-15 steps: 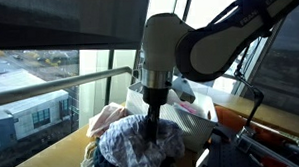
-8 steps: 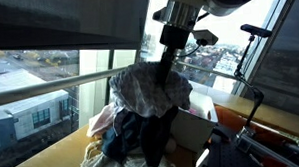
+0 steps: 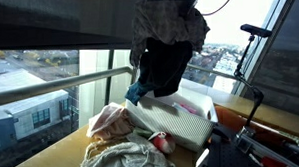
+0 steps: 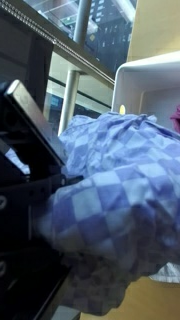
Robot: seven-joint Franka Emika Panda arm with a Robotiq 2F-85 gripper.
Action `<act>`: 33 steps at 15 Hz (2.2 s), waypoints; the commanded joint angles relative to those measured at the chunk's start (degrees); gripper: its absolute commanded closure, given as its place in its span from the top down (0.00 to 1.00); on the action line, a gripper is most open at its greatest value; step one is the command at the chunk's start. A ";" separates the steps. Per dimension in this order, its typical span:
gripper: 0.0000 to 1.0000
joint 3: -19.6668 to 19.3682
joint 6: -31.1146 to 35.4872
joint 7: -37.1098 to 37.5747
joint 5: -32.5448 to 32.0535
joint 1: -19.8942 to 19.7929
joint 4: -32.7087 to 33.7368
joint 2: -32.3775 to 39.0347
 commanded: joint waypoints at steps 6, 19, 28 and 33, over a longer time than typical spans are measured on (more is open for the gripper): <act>0.04 -12.30 -13.15 -11.76 3.27 -5.72 11.92 -3.25; 0.04 -10.76 -15.51 -12.10 5.31 -5.32 9.67 -1.61; 0.04 -8.95 -14.63 -12.53 5.19 -4.36 9.25 0.69; 0.04 -9.48 -13.30 -12.88 5.92 -5.34 6.59 4.28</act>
